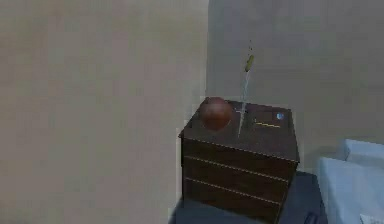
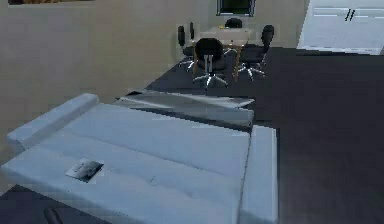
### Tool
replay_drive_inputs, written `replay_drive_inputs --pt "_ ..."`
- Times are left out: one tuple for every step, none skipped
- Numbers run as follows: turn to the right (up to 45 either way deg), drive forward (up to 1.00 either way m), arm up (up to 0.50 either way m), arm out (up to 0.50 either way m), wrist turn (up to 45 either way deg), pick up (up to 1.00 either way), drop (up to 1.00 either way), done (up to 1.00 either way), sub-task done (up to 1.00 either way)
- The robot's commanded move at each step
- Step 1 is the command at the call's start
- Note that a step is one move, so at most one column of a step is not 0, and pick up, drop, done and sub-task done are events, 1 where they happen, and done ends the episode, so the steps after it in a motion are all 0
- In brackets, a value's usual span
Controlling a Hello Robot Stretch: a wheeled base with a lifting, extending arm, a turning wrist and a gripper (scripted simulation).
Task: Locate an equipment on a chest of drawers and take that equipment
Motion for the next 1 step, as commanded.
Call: replay_drive_inputs --pt "0.0 0.75 0.00 0.00 0.0 0.00 0.00 0.00 0.00"
